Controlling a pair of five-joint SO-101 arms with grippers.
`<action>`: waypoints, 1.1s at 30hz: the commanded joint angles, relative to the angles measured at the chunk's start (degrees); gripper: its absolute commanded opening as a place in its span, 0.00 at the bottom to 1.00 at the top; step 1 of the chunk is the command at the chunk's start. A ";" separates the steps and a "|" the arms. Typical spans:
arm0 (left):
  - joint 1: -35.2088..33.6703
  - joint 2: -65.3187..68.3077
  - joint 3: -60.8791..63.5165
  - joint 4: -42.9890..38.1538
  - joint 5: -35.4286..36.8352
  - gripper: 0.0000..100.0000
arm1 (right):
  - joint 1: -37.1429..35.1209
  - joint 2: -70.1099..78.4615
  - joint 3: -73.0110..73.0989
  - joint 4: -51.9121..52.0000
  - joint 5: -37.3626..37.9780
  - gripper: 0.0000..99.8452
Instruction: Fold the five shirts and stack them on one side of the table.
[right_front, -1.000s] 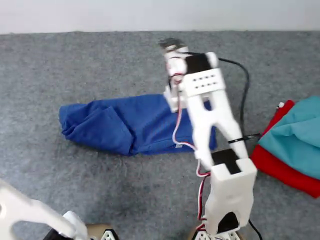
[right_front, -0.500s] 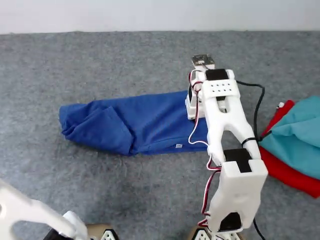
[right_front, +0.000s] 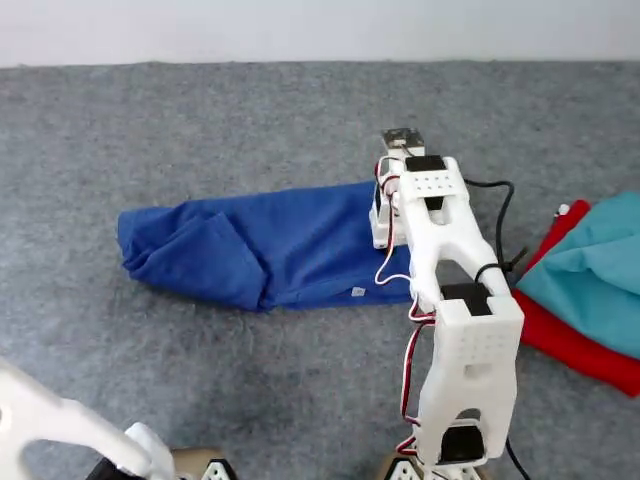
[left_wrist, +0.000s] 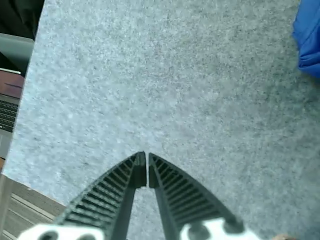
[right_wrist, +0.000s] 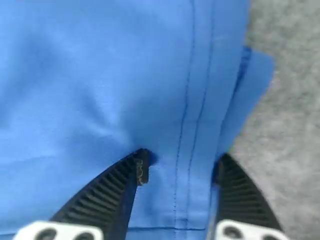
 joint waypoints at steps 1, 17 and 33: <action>0.26 -0.70 0.04 0.97 -0.62 0.02 | -0.13 -1.27 -1.05 0.66 1.32 0.05; 0.26 -1.14 -0.22 0.97 -0.53 0.02 | 20.18 -12.09 -1.14 4.26 29.98 0.01; 0.26 -1.23 -0.31 0.97 -0.44 0.02 | -3.82 -27.47 -4.75 25.10 32.18 0.01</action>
